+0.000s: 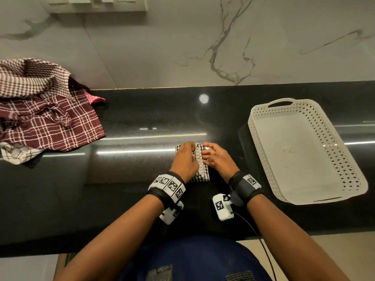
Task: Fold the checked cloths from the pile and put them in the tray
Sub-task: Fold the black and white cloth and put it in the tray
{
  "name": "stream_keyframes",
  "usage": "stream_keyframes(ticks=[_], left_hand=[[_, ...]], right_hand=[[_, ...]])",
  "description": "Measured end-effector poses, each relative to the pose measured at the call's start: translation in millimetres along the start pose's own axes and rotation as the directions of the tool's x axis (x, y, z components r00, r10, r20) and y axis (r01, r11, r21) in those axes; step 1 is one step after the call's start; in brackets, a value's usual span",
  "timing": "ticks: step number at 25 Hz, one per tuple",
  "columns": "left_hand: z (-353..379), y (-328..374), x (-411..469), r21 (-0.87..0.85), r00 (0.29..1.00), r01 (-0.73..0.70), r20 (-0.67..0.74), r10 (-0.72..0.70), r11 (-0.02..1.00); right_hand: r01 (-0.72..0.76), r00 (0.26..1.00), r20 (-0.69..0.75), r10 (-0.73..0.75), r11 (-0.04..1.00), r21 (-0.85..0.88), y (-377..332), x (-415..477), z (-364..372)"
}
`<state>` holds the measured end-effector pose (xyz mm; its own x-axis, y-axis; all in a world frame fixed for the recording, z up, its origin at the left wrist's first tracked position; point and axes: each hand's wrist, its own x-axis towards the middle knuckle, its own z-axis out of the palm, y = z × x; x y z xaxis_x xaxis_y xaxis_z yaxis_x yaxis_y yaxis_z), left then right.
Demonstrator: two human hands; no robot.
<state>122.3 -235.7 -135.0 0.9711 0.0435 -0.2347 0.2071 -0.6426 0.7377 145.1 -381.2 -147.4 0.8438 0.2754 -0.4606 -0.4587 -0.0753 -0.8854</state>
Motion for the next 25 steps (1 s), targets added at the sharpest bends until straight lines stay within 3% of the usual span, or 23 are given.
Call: stream_keyframes(ticks=[1, 2, 3, 5, 7, 9, 11, 14, 18, 22, 25], left_hand=[[1, -7, -3, -0.013, 0.999, -0.040, 0.030, 0.041, 0.999], [0, -13, -7, -0.035, 0.995, -0.075, 0.057, 0.077, 0.997], [0, -20, -10, -0.059, 0.991, -0.097, 0.089, 0.102, 0.994], [3, -27, -13, -0.055, 0.981, -0.102, 0.162, 0.110, 0.993], [8, -31, -14, 0.074, 0.976, -0.144, 0.174, 0.129, 0.987], [10, -35, -13, 0.296, 0.965, -0.243, 0.167, 0.201, 0.924], [11, -42, -13, 0.519, 0.951, -0.308, 0.195, 0.241, 0.798], [10, -52, -14, 0.648, 0.943, -0.332, 0.257, 0.213, 0.686], [12, -51, -13, 0.633, 0.944, -0.318, 0.285, 0.169, 0.706], [4, -41, -6, 0.524, 0.933, -0.294, 0.341, 0.120, 0.799], [-13, -39, -2, 0.332, 0.969, -0.236, 0.157, 0.193, 0.913]], right_hand=[[-0.026, 0.998, -0.051, 0.029, 0.998, 0.058, 1, 2, 1], [-0.013, 0.994, -0.108, 0.012, 1.000, -0.002, 2, 5, 4], [0.010, 0.985, -0.169, -0.036, 0.988, -0.153, 4, 8, 7], [0.001, 0.952, -0.267, -0.152, 0.870, -0.493, 8, 13, 12], [-0.029, 0.925, -0.304, -0.228, 0.754, -0.656, 10, 16, 16], [-0.051, 0.924, -0.294, -0.244, 0.683, -0.729, 7, 18, 17], [-0.085, 0.924, -0.308, -0.228, 0.660, -0.746, 2, 21, 18], [-0.138, 0.931, -0.328, -0.163, 0.674, -0.725, -9, 25, 16], [-0.222, 0.927, -0.362, -0.098, 0.635, -0.740, -15, 30, 20], [-0.216, 0.933, -0.347, -0.096, 0.624, -0.751, -16, 29, 25], [-0.270, 0.945, -0.328, 0.004, 0.581, -0.768, -6, 12, 23]])
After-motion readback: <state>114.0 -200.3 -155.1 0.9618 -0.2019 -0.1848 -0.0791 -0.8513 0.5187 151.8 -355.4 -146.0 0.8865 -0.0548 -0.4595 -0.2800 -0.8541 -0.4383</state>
